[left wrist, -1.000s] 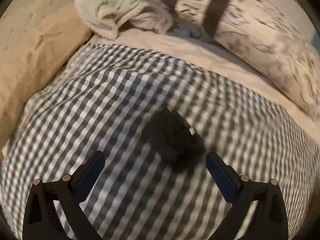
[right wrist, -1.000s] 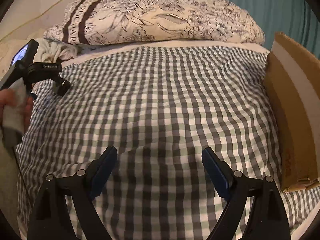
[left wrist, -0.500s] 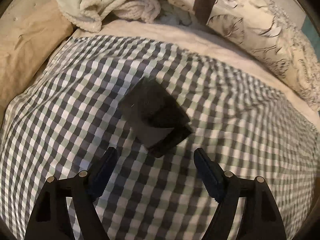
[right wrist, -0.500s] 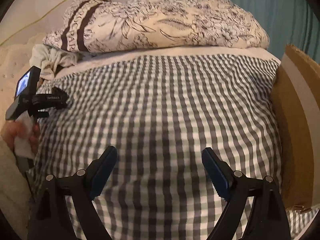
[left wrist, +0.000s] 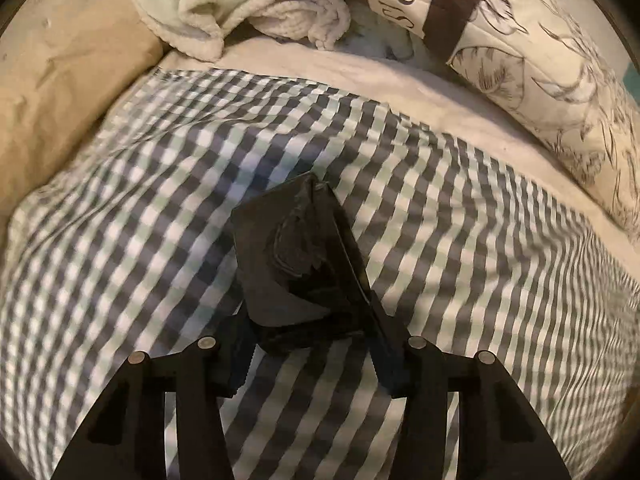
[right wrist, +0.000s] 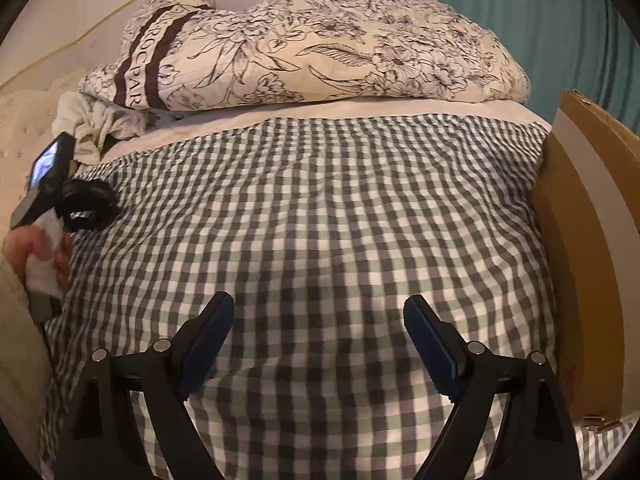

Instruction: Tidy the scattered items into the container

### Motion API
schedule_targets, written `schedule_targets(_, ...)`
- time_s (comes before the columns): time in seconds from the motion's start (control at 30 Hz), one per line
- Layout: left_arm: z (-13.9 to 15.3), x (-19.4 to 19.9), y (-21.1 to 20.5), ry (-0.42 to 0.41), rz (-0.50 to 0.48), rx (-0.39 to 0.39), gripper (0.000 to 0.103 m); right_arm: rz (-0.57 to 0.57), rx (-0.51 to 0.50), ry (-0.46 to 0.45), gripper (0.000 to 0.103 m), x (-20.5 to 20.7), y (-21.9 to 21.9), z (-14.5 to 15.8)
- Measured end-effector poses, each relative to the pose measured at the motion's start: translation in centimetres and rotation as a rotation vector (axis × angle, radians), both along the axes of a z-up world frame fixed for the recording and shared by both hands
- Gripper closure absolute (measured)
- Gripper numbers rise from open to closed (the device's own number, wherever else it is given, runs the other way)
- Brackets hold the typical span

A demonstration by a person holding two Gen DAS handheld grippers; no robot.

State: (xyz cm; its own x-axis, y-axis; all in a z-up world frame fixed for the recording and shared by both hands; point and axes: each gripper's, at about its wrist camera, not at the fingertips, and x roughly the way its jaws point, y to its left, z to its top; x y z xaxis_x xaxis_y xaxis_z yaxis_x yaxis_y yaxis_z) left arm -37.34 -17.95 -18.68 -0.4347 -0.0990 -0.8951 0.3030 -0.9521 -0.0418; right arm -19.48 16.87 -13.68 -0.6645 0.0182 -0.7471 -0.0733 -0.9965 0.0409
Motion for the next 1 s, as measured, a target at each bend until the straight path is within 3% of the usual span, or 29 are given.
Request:
schedule_targets(0.13,1.9,4.6,2.1,0.049,-0.088,-0.089,0.06,-0.009,-0.002,0.006,0.016,0.8,0.5,0.6)
schedule_targets(0.17,2.4,5.8,3.0,0.053,-0.117,-0.131,0.079,-0.009,-0.002,0.011,0.016,1.1,0.6,0.9)
schedule_targets(0.23,3.5,8.8,4.7,0.07,-0.191,-0.18,0.082,-0.005,-0.006,0.015,0.016,1.8,0.5,1.5)
schedule_targets(0.3,4.5,12.2,5.6,0.087,-0.238,-0.157,0.082,-0.009,-0.015,0.016,0.016,2.5,0.4,1.9)
schedule_targets(0.4,4.9,16.0,5.6,0.072,-0.261,-0.035,0.082,-0.006,-0.041,0.016,0.016,4.4,0.3,2.9)
schedule_targets(0.43,4.7,16.9,5.3,0.071,-0.262,-0.008,0.078,-0.006,-0.041,0.018,0.016,4.9,0.3,3.2)
schedule_targets(0.5,4.0,18.1,4.5,0.063,-0.262,0.019,0.048,-0.004,-0.044,0.026,0.016,6.1,0.6,3.8)
schedule_targets(0.53,4.0,18.4,4.4,0.055,-0.252,0.01,0.023,-0.005,-0.048,0.03,0.016,6.9,0.8,4.0)
schedule_targets(0.73,4.9,15.6,2.7,0.125,-0.199,-0.111,0.018,-0.01,-0.052,0.014,0.016,9.0,1.7,3.9)
schedule_targets(0.9,3.1,10.3,3.3,0.14,-0.288,-0.233,0.018,-0.003,-0.063,-0.008,0.016,8.1,2.1,3.3)
schedule_targets(1.0,1.8,8.1,3.8,0.132,-0.351,-0.23,0.018,0.01,-0.049,-0.014,0.016,6.4,1.7,3.2)
